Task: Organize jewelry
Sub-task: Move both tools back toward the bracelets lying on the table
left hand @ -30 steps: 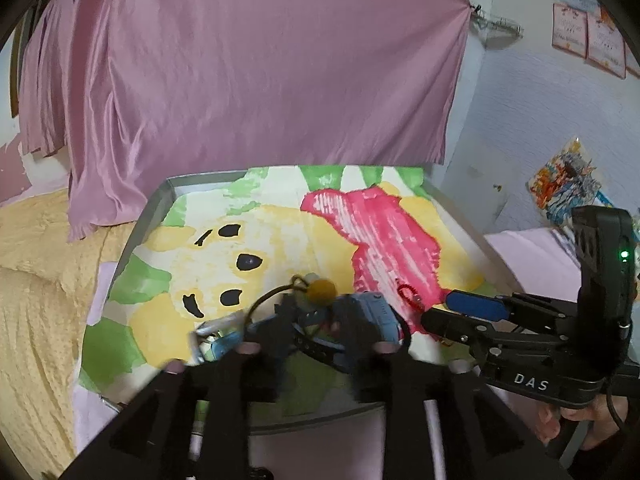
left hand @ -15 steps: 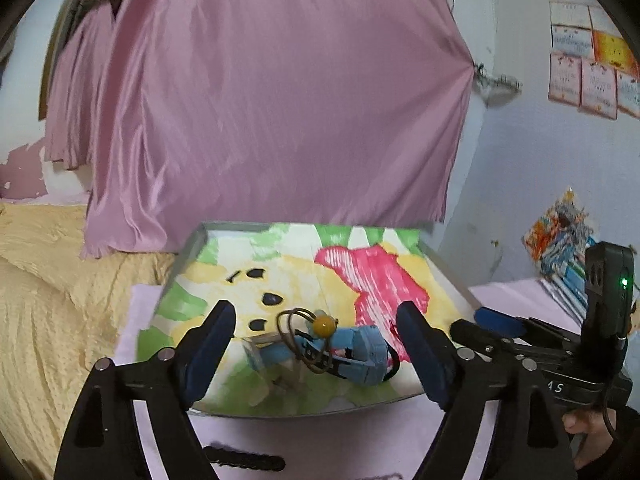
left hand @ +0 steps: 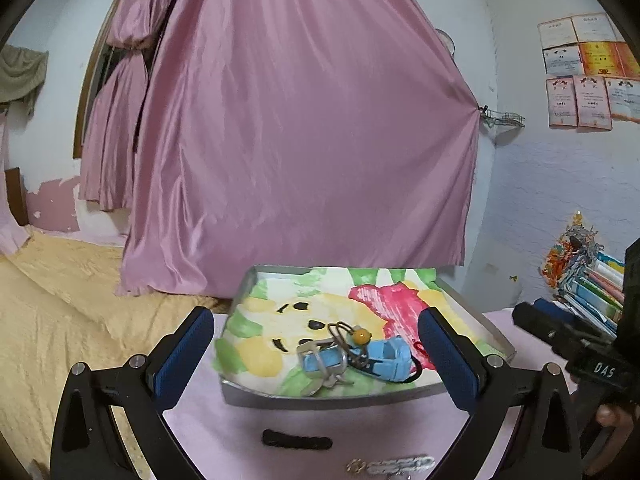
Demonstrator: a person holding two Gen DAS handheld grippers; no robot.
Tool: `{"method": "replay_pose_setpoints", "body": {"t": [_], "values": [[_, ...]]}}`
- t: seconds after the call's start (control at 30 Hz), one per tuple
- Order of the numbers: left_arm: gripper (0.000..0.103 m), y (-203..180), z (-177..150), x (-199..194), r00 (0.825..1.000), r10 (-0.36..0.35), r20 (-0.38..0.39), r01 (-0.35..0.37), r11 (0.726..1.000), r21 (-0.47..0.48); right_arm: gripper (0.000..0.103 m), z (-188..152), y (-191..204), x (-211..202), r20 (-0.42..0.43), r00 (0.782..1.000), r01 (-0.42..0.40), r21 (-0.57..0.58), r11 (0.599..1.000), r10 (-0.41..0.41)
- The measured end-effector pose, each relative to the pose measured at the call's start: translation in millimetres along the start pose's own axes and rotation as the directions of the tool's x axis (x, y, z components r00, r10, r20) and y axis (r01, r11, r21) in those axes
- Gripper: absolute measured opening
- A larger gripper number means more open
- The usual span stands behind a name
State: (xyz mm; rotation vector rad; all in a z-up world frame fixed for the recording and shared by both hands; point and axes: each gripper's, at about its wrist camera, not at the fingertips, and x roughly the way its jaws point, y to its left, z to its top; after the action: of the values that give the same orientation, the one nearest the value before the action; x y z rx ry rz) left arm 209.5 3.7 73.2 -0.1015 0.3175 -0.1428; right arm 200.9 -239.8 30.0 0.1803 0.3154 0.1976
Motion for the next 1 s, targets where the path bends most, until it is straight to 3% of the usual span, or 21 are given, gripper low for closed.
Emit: {"method": "replay_pose_setpoints", "body": {"t": [0.2, 0.43, 0.7, 1.0], "values": [[0.102, 11.6, -7.8, -22.3, 0.999, 0.009, 0.042, -0.009, 1.000, -0.005, 0.094, -4.3, 20.7, -21.5, 0.066, 0.998, -0.019, -0.056, 0.998, 0.023], [0.102, 24.1, -17.8, -33.7, 0.999, 0.031, 0.023, -0.032, 0.999, 0.019, 0.094, -13.7, 42.4, -30.4, 0.038, 0.998, -0.051, -0.112, 0.992, 0.056], [0.102, 45.0, -28.6, -36.2, 0.999, 0.043, -0.032, -0.041, 0.998, 0.054, 0.094, -27.1, 55.7, -29.2, -0.072, 0.993, -0.104, -0.139, 0.985, 0.095], [0.102, 51.0, -39.1, -14.8, 0.982, 0.007, -0.188, 0.013, 0.994, 0.107, 0.094, -43.0, 54.4, -8.5, -0.236, 0.965, -0.147, -0.120, 0.982, 0.115]]}}
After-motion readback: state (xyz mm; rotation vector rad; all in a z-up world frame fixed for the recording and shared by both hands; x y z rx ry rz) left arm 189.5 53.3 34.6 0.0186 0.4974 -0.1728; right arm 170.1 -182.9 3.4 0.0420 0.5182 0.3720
